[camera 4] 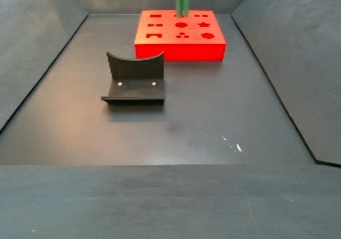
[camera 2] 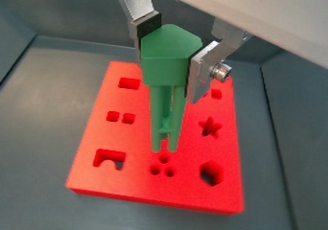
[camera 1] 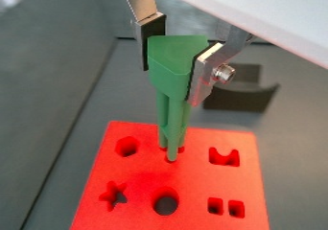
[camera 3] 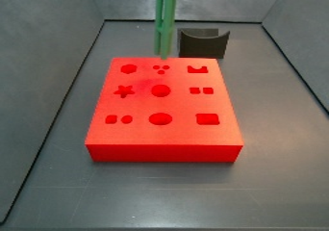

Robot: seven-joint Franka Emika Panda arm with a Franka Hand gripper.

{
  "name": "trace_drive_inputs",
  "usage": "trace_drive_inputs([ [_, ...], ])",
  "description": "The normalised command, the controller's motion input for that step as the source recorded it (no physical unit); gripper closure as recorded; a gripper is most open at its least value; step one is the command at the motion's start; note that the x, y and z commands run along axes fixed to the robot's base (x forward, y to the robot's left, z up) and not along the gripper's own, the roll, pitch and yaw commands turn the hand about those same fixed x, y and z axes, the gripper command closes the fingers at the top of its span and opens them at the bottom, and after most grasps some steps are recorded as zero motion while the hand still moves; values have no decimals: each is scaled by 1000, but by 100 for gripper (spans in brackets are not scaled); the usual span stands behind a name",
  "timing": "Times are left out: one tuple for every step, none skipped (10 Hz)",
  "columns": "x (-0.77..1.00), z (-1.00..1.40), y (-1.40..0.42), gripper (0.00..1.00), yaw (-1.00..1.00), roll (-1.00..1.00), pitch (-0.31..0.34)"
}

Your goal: Insert the 3 prong object.

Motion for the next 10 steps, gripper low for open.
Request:
trace_drive_inputs([
  [254,-149,146,100,-826,-154,-194],
  [254,0,134,100,-837,-146,-166],
  [174,0,111,100,-780,-199,-151],
  [0,0,131,100,-643,-257,-156],
  [0,0,206,100,-489,-310,-190],
  [0,-86,180,100,-509,-230,-187],
  [-14,-171,194,100,-529,-267,-256],
  [-29,-26,203,100,-357,-227,-161],
  [-69,151,0,100,0,-26,-11],
  [-89,343,-191,100,326,323,26],
])
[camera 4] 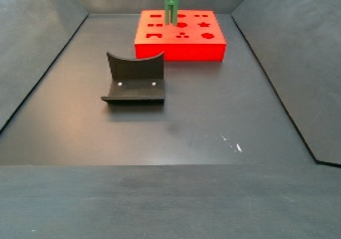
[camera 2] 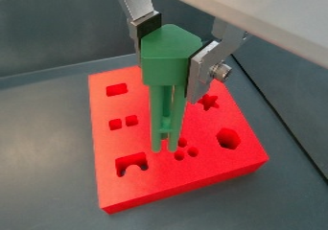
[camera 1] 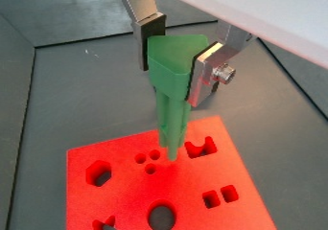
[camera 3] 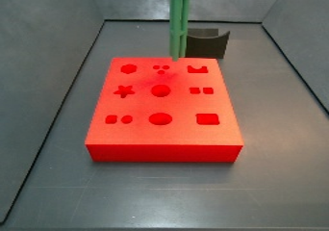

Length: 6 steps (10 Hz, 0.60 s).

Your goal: Insert the 3 prong object.

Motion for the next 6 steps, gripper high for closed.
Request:
trace_drive_inputs([
  [-251,71,-171,100,517,256,0],
  [-389,0,-49,100,506,249,20],
  [-354,0,0,100,580,311,66],
  [-123,0,0,100,629,296,67],
  [111,0,0,100,317,150,59],
  [289,-231,0,100,123,0,0],
])
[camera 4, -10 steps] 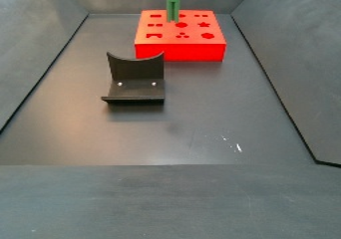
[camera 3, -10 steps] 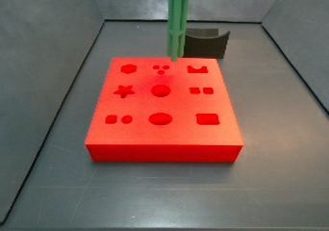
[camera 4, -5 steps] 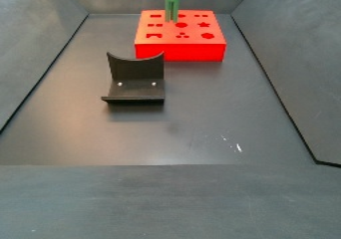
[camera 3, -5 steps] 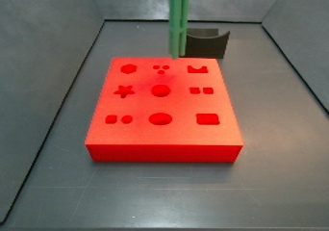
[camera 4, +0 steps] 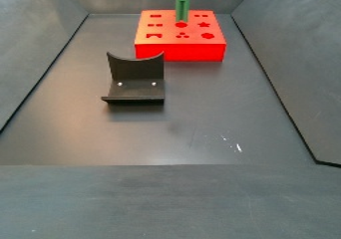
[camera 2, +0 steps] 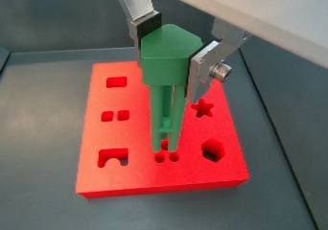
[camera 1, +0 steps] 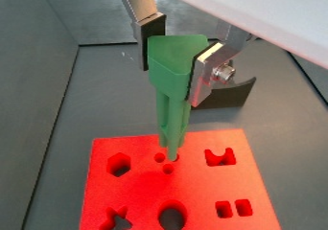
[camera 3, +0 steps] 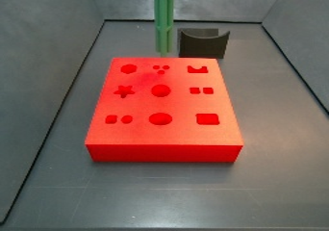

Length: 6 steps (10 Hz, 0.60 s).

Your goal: Insert the 3 prong object.

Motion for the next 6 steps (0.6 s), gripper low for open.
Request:
trace_drive_inputs([
  [97,-454,83,100,6,-13,-97],
  [0,-480,69,100,0,-97,-116],
  [-80,-489,63,100,0,-123,-123],
  [-226,-203,17,100,0,0,-27],
  [-266,-109,0,100,0,1,0],
  [-111,-137,0,100,0,0,-34],
])
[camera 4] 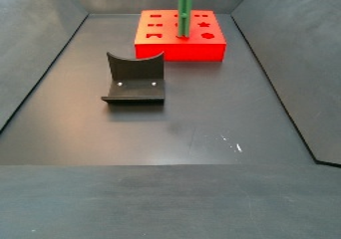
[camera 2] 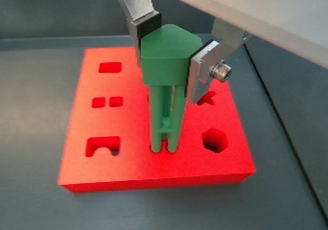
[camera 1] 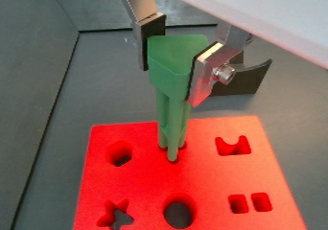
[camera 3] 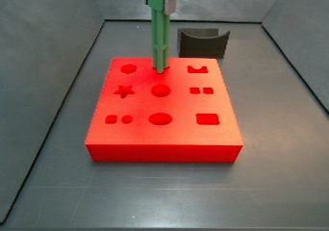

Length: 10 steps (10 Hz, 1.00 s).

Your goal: Insert the 3 prong object.

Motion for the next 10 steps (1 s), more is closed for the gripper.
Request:
trace_drive_inputs([
  [0,-217,0,100,0,-11,-67],
  [266,-374,0,100,0,-34,-23],
  [371,-406,0,100,26,-26,0],
  [331,-371,0,100,0,0,0],
  [0,-514,0,100,0,36,0],
  [191,-597,131,100,0,6,63],
  [120,-700,294,100,-43,53,217],
  [137,-634,434,100,-217,14,266],
  [129,-660,397,100,-303,0,263],
  [0,-274,109,100,-160,29,89],
])
